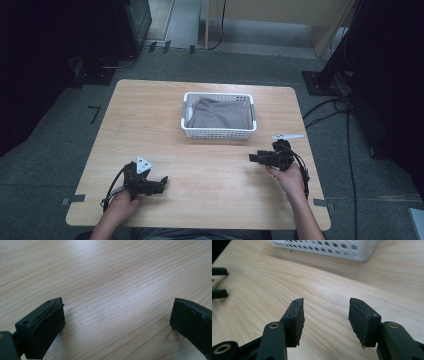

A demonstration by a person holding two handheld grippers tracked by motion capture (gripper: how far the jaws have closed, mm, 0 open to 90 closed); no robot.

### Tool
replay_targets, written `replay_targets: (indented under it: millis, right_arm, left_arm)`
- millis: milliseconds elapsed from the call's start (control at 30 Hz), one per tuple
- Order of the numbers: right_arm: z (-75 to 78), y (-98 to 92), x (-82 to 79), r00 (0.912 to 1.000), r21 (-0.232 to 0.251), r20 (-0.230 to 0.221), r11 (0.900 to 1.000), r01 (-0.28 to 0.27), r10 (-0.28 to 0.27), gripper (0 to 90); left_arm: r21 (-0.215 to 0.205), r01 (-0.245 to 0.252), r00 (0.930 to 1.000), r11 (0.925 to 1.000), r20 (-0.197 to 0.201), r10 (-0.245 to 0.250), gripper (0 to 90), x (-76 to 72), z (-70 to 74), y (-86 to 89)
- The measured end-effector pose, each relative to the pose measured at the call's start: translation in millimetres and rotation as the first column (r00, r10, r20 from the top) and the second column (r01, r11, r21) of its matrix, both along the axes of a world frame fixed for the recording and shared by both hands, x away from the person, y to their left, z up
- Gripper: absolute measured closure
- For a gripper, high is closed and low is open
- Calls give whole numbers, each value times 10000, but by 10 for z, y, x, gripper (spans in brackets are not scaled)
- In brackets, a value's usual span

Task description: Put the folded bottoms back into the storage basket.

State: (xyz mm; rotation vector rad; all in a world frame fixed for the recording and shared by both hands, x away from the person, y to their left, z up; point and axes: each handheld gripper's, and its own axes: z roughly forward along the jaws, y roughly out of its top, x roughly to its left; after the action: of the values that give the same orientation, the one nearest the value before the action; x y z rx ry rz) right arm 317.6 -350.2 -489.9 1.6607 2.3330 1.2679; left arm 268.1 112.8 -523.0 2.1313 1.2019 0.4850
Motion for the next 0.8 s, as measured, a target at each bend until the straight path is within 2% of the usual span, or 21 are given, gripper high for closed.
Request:
replay_targets:
  millis: [267,433,567,667,800]
  right_arm:
    - [-158,-96,-79,9999,-519,45,9986,95,-93,466]
    - [-214,-91,-128,9991,-813,420,9967,-4,38,473]
    - [-257,-109,-138,9973,-459,728,9989,109,-75,491]
    - [-296,-146,-141,9951,-41,870,9988,480,-475,531]
    - [-314,-171,-153,9922,-32,1086,9981,613,-605,540]
  left_arm:
    - [-7,2,10000,10000,10,-2,0,0,-1,0]
    - [-9,-9,10000,10000,7,9,0,-1,-1,-1]
    - [-6,-7,10000,10000,14,7,0,-1,-2,-1]
    - [-5,-10,10000,10000,19,10,0,-1,-2,-1]
    - [-5,-9,10000,10000,14,9,0,-1,-2,-1]
